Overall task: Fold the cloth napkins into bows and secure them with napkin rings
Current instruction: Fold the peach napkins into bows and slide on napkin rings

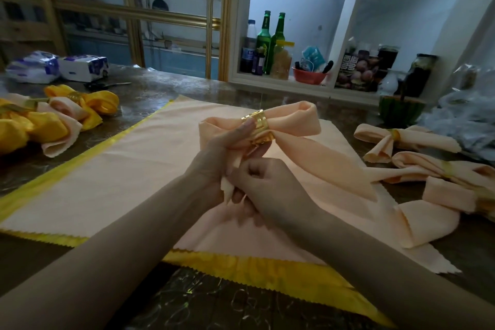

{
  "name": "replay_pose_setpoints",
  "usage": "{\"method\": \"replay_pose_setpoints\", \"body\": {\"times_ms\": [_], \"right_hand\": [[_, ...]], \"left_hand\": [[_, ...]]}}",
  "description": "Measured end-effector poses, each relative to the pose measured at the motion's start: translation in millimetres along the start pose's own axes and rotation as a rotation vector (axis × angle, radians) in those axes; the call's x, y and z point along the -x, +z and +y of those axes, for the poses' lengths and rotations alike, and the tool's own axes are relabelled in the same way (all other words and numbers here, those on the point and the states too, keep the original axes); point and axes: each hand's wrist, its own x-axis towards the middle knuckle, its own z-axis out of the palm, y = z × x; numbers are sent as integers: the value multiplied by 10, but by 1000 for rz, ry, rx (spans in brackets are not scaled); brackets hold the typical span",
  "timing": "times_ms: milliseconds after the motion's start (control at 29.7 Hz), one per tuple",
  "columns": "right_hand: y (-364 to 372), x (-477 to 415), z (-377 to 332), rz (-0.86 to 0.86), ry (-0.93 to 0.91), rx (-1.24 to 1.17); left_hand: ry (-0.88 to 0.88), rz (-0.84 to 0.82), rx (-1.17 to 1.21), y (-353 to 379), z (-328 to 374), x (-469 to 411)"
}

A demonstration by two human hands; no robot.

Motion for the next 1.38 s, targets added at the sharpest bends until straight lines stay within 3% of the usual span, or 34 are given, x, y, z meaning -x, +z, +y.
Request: {"method": "replay_pose_setpoints", "body": {"times_ms": [67,202,371,539,573,607,674,708,741,876,977,1078,1247,1382], "right_hand": [[0,7,30,-14,27,36],[-29,-6,48,-62,-135,277],[-22,114,14,-367,-153,649],[-120,130,-101,-428,-47,672],[-184,111,-141,-366,-17,639],[-259,85,-175,-207,-25,589],[-444,16,-236,277,-151,443],[-535,-10,-257,454,-198,369],[-611,-29,-266,520,-183,328],[-722,-92,-144,222,186,250],[-778,-100,-89,155,300,239],[-829,-107,-78,230,200,234],[-727,-151,48,459,-158,371],[-688,-170,109,531,-227,346]], "left_hand": [[-8,-46,-11,13,9,50],[-88,-107,-15,34,-13,106],[-93,-7,28,22,22,72],[-90,-10,56,1,22,81],[-84,-17,47,-3,32,86],[-80,-21,40,-5,45,86],[-63,-38,29,-30,72,72],[-57,-43,26,-46,72,56],[-57,-53,22,-45,67,49],[-54,-127,-93,-10,-12,46],[-51,-119,-166,9,-37,47],[-59,-124,-219,15,-29,53],[-93,-136,-180,-20,-6,19],[-134,-123,-130,-6,2,1]]}}
